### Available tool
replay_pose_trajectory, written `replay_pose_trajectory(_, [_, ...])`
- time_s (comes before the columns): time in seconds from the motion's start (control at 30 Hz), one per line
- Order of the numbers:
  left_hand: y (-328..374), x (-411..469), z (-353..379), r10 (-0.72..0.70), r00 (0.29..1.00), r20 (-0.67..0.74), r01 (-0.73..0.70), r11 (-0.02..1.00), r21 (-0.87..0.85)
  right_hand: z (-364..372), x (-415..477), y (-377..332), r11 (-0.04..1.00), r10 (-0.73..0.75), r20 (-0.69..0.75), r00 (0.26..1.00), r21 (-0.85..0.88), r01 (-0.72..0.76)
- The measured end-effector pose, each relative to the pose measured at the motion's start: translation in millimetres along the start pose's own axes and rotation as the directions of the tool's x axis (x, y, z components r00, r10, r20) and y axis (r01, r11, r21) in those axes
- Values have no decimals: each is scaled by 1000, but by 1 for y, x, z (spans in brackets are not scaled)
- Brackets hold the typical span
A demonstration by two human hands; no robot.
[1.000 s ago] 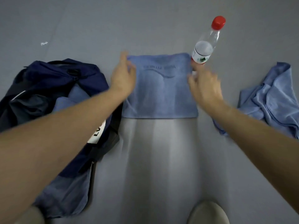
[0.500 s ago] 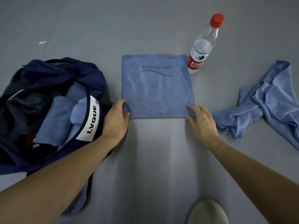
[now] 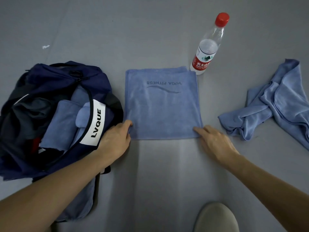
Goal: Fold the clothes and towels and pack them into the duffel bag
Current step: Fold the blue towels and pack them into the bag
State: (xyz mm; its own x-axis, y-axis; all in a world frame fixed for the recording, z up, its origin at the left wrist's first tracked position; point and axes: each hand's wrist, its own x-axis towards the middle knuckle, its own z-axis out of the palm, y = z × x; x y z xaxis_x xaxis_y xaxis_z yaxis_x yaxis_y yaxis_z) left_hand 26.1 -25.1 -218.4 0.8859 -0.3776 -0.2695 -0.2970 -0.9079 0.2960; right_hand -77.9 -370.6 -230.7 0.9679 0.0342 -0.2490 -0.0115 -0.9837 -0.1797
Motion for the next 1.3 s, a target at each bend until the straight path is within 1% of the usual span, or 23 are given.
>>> replay_pose_trajectory(0.07, [-4,-20,-2,58,996,72,-69,984,162,9,-32,-7,999,-37,2,999,29,37])
replay_pose_trajectory(0.13, [-9,-37,1,180,983,44,-185,932,311,15,-60,-13,997,-55,-30,998,44,57])
replay_pose_trajectory(0.17, [-8,-44,3,255,967,12,-244,910,335,16,-70,-15,998,-53,-43,998,29,55])
replay_pose_trajectory(0.23, [-7,-55,12,439,898,-24,-413,862,292,19,-82,-17,998,-67,-96,993,-22,65])
replay_pose_trajectory(0.27, [-8,-59,19,492,871,6,-478,842,249,20,-83,-18,996,-90,-131,987,-33,87])
replay_pose_trajectory(0.3, [-10,-60,25,496,866,69,-498,840,216,21,-82,-18,992,-124,-155,980,-43,119])
replay_pose_trajectory(0.37, [-20,-60,36,448,872,197,-485,846,222,26,-76,-16,977,-201,-151,968,-101,187])
replay_pose_trajectory(0.4, [-25,-59,40,427,872,238,-478,847,233,29,-72,-14,970,-228,-137,964,-122,212])
replay_pose_trajectory(0.43, [-28,-56,42,417,876,243,-471,848,241,33,-69,-10,963,-251,-127,960,-131,234])
replay_pose_trajectory(0.53, [-24,-44,36,396,904,160,-426,868,257,37,-60,3,953,-281,-163,946,-160,256])
replay_pose_trajectory(0.6, [-20,-38,32,406,909,95,-417,881,225,34,-56,4,962,-259,-205,944,-139,234])
replay_pose_trajectory(0.7, [-20,-40,30,388,921,32,-388,912,135,32,-59,-2,982,-173,-246,954,35,187])
replay_pose_trajectory(0.73, [-21,-41,30,386,922,18,-385,915,122,32,-61,-4,981,-162,-246,956,67,183])
replay_pose_trajectory(0.87, [-18,-42,25,446,893,-63,-432,888,158,29,-68,1,978,-190,-239,952,44,206])
replay_pose_trajectory(0.9, [-16,-42,20,424,903,-71,-414,901,128,25,-69,-1,979,-167,-231,959,77,189])
replay_pose_trajectory(0.93, [-11,-44,13,369,928,-48,-365,928,74,21,-70,-4,978,-135,-204,970,130,164])
replay_pose_trajectory(1.0, [-4,-45,-5,233,971,59,-232,973,-11,7,-74,-12,963,-75,-82,994,252,93])
replay_pose_trajectory(1.03, [-1,-45,-16,196,972,129,-193,980,-37,-2,-76,-14,954,-44,-21,999,296,48])
replay_pose_trajectory(1.1, [4,-39,-43,184,961,205,-176,983,-58,-19,-74,-12,919,33,86,996,388,-64])
replay_pose_trajectory(1.13, [7,-32,-56,178,963,201,-164,983,-82,-29,-70,-11,897,81,90,993,428,-112])
replay_pose_trajectory(1.17, [9,-22,-67,171,970,173,-152,981,-117,-37,-64,-8,876,133,54,990,461,-143])
replay_pose_trajectory(1.23, [19,5,-83,162,983,82,-147,975,-165,-50,-42,-4,843,248,-66,966,507,-181])
replay_pose_trajectory(1.3, [31,39,-86,135,991,-17,-136,981,-139,-60,-7,1,836,349,-136,927,491,-243])
